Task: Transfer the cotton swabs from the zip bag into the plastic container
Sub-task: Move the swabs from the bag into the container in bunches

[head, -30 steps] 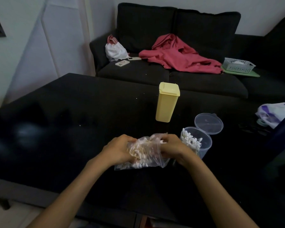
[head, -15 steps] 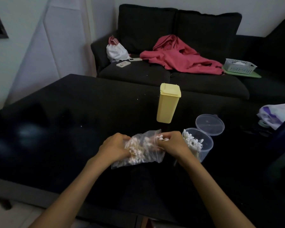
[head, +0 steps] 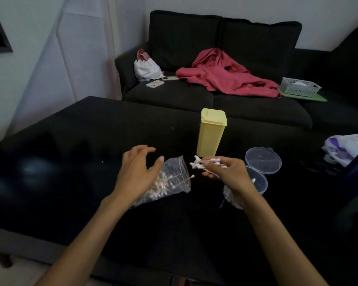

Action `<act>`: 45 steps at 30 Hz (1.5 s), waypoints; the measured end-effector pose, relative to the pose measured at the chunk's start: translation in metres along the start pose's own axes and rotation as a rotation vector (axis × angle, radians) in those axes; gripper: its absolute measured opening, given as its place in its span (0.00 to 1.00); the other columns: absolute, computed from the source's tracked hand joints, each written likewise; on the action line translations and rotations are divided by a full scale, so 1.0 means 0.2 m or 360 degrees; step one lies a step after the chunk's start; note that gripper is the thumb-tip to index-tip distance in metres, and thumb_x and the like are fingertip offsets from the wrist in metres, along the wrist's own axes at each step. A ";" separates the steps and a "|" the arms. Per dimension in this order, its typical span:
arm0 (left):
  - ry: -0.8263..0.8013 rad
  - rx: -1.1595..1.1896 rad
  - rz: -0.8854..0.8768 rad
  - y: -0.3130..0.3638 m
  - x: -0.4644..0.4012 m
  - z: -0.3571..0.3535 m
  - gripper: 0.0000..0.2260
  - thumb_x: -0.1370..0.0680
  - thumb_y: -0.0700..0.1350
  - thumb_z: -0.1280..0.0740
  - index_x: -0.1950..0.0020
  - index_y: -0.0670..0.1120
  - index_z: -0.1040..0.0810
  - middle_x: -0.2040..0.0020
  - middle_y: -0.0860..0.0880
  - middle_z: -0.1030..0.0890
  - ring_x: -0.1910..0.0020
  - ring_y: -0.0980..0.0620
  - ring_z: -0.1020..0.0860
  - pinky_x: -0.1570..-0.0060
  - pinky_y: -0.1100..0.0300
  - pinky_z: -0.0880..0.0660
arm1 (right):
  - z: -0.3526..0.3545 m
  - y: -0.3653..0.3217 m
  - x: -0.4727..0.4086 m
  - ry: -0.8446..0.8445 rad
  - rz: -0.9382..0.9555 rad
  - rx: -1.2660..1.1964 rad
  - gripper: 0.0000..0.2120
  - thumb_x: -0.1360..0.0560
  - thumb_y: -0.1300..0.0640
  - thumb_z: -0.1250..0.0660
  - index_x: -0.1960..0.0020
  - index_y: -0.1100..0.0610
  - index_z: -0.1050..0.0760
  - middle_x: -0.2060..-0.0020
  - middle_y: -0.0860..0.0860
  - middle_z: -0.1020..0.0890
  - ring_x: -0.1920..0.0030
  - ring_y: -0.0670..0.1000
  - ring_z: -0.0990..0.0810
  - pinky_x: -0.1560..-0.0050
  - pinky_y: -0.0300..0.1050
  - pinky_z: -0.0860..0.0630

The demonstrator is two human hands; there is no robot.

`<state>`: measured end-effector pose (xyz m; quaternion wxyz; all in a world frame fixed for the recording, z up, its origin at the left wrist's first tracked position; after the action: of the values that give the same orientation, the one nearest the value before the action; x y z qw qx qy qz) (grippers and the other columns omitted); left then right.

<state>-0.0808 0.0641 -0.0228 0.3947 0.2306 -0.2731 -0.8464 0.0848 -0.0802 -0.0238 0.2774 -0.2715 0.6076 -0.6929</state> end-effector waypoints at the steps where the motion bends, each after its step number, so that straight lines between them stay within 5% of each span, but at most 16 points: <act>1: 0.0038 0.0082 -0.0091 0.04 0.01 0.00 0.17 0.20 0.55 0.40 0.33 0.52 0.28 0.32 0.52 0.31 0.32 0.53 0.34 0.40 0.58 0.34 | 0.01 -0.01 0.00 -0.0026 -0.0032 -0.0040 0.05 0.26 0.62 0.31 0.51 0.59 0.18 0.63 0.51 0.15 0.67 0.44 0.17 0.65 0.32 0.23; 6: -0.0258 0.0421 -0.0021 0.17 0.05 -0.13 0.18 0.18 0.57 0.50 0.43 0.51 0.24 0.50 0.53 0.20 0.52 0.55 0.20 0.45 0.53 0.25 | -0.01 -0.04 0.02 -0.0341 -0.0272 -0.0210 0.07 0.26 0.60 0.32 0.49 0.58 0.19 0.59 0.49 0.15 0.65 0.41 0.18 0.65 0.31 0.24; 11: -0.0550 0.0611 0.0220 0.27 0.05 -0.22 0.32 0.22 0.66 0.57 0.51 0.44 0.22 0.65 0.48 0.18 0.73 0.56 0.22 0.64 0.60 0.27 | -0.06 -0.06 0.06 -0.0665 -0.0394 -0.0269 0.10 0.25 0.61 0.33 0.45 0.61 0.21 0.60 0.51 0.17 0.65 0.42 0.21 0.64 0.32 0.23; 15: -0.0487 0.0607 0.0234 0.30 0.02 -0.27 0.26 0.20 0.63 0.53 0.61 0.47 0.26 0.68 0.49 0.24 0.70 0.55 0.27 0.64 0.59 0.31 | -0.06 -0.05 0.06 -0.0663 -0.0401 -0.0285 0.09 0.24 0.62 0.34 0.45 0.62 0.22 0.60 0.52 0.19 0.66 0.43 0.23 0.67 0.32 0.25; 21: -0.0305 0.0833 0.0146 0.33 0.02 -0.36 0.14 0.18 0.52 0.46 0.54 0.47 0.26 0.60 0.48 0.24 0.59 0.52 0.25 0.55 0.55 0.30 | -0.05 -0.04 0.05 -0.0631 -0.0362 -0.0230 0.04 0.22 0.62 0.37 0.50 0.58 0.24 0.58 0.52 0.21 0.58 0.46 0.24 0.57 0.37 0.28; 25: -0.0155 0.0885 0.0160 0.35 0.02 -0.35 0.09 0.17 0.50 0.46 0.45 0.48 0.29 0.54 0.50 0.24 0.54 0.53 0.24 0.52 0.56 0.28 | -0.04 -0.05 0.05 -0.0660 -0.0303 -0.0222 0.04 0.21 0.63 0.39 0.52 0.59 0.26 0.71 0.49 0.24 0.70 0.42 0.27 0.69 0.34 0.30; 28: -0.0090 0.0961 0.0114 0.37 0.03 -0.33 0.09 0.17 0.48 0.46 0.48 0.46 0.29 0.58 0.50 0.25 0.58 0.54 0.25 0.55 0.56 0.28 | -0.04 -0.06 0.05 -0.0713 -0.0232 -0.0193 0.04 0.21 0.61 0.40 0.51 0.60 0.26 0.74 0.49 0.27 0.74 0.42 0.31 0.73 0.33 0.33; 33: -0.0048 0.0945 0.0126 0.35 0.02 -0.32 0.13 0.17 0.51 0.47 0.53 0.45 0.28 0.61 0.49 0.25 0.62 0.54 0.26 0.63 0.60 0.29 | -0.03 -0.07 0.05 -0.0728 -0.0163 0.0018 0.11 0.24 0.52 0.36 0.44 0.56 0.27 0.59 0.50 0.21 0.63 0.44 0.23 0.62 0.36 0.26; 37: -0.0052 0.1091 0.0232 0.34 -0.01 -0.30 0.15 0.17 0.51 0.47 0.49 0.42 0.26 0.52 0.42 0.21 0.51 0.45 0.21 0.47 0.47 0.25 | -0.01 -0.11 0.06 -0.0766 0.0115 0.0282 0.24 0.33 0.51 0.29 0.38 0.51 0.30 0.49 0.49 0.20 0.54 0.44 0.19 0.55 0.37 0.23; 41: -0.0099 0.1098 0.0198 0.36 0.00 -0.31 0.15 0.17 0.51 0.47 0.51 0.45 0.26 0.57 0.46 0.23 0.58 0.51 0.24 0.55 0.54 0.27 | -0.01 -0.12 0.05 -0.0463 0.0390 0.0355 0.08 0.24 0.50 0.38 0.48 0.52 0.27 0.62 0.48 0.21 0.65 0.42 0.22 0.64 0.33 0.26; 45: -0.0095 0.1168 0.0086 0.41 0.02 -0.31 0.16 0.17 0.53 0.47 0.54 0.46 0.25 0.61 0.47 0.22 0.61 0.53 0.24 0.58 0.57 0.28 | 0.02 -0.13 0.04 -0.0117 0.0489 0.0111 0.10 0.22 0.52 0.39 0.53 0.58 0.25 0.71 0.48 0.23 0.72 0.43 0.26 0.71 0.33 0.30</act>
<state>-0.0005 -0.0010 -0.0168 0.2998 0.3247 -0.5760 -0.6877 0.0800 -0.0864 0.0023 0.4114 -0.1909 0.6070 -0.6526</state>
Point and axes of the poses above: each hand's wrist, its own x-axis away from the middle knuckle, its own z-axis out of the back of the hand, y = z × x, the point moved 5 cm from there along -x, towards the middle knuckle
